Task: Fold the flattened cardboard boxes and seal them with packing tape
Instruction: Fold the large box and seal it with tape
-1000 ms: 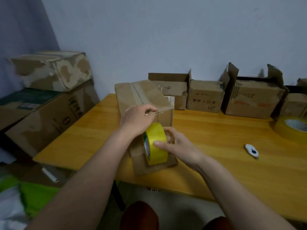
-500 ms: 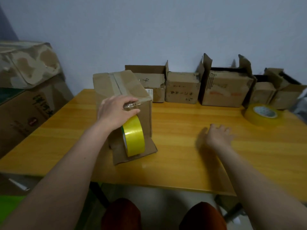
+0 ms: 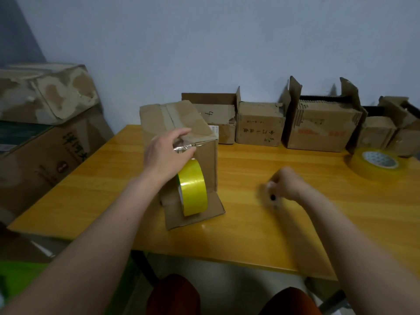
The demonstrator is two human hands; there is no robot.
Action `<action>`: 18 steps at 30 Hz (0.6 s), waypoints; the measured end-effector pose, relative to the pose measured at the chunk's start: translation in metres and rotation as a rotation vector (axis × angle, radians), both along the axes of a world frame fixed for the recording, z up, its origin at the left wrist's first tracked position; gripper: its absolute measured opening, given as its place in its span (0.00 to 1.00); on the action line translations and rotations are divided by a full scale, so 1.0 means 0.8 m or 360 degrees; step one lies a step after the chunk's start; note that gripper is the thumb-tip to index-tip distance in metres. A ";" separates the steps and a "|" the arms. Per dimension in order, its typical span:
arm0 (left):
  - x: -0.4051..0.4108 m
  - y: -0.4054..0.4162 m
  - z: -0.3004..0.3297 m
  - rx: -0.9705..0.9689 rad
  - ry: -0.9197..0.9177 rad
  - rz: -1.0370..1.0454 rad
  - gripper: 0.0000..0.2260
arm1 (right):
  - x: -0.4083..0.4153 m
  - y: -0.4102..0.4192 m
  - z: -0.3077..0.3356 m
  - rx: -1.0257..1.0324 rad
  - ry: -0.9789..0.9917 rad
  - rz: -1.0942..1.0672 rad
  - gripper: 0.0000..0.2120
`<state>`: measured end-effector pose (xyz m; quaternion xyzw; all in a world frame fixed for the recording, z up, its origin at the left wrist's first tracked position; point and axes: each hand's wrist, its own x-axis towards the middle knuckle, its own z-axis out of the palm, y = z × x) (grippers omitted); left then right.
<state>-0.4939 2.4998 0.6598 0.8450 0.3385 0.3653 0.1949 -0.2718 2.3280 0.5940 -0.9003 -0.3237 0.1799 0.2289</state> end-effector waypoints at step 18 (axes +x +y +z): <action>-0.005 -0.057 -0.062 -0.1615 -0.0909 0.0152 0.39 | -0.136 0.127 0.073 0.1244 0.0113 0.0759 0.19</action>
